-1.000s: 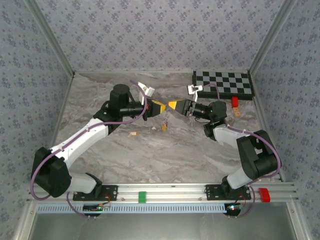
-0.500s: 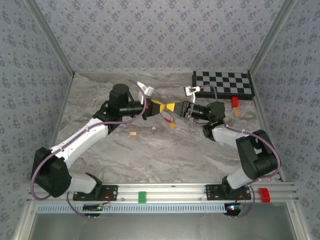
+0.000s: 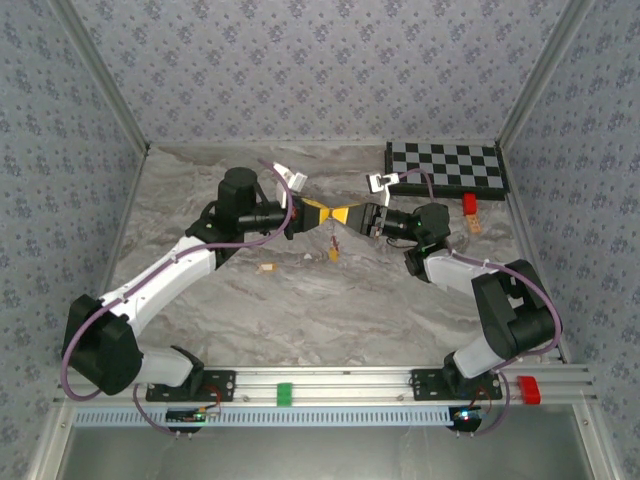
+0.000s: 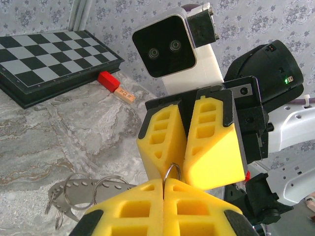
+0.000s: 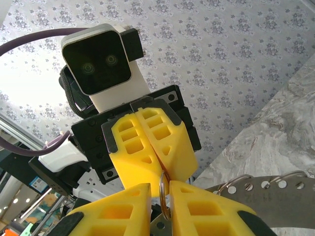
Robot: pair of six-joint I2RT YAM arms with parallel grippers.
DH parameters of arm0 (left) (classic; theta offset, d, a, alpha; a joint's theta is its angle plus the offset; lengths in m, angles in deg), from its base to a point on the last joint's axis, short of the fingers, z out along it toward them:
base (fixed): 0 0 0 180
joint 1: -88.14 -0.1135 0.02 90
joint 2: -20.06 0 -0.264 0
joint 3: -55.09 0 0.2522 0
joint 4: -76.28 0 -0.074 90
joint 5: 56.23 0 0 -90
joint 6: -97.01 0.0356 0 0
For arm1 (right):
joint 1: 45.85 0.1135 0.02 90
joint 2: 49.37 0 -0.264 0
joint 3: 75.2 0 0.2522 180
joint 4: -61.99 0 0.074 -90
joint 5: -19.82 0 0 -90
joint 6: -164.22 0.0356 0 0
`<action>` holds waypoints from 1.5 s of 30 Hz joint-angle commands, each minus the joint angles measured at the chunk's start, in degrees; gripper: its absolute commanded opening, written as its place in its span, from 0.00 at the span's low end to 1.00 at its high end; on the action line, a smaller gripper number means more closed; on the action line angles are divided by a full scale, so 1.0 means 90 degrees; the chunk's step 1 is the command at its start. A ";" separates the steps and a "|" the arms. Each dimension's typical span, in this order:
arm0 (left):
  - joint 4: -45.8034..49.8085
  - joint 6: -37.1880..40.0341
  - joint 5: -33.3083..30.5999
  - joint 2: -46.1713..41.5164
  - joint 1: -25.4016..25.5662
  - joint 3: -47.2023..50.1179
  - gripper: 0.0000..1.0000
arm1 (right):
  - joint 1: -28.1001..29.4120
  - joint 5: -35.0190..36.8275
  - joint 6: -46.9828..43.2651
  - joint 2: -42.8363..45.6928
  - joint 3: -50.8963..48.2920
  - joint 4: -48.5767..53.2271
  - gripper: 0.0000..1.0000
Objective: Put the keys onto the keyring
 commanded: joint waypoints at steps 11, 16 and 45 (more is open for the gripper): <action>-0.0114 0.0128 -0.0024 -0.0098 -0.0042 0.0029 0.00 | 0.0013 -0.0050 0.0158 0.0223 0.0123 -0.0305 0.18; -0.0151 0.0129 0.0032 -0.0094 -0.0041 0.0034 0.00 | -0.0002 -0.0032 0.0170 0.0226 0.0122 -0.0309 0.12; -0.0144 0.0008 0.0183 -0.0235 -0.0055 0.0056 0.12 | -0.0021 0.0086 -0.1235 0.0320 0.0069 0.1213 0.00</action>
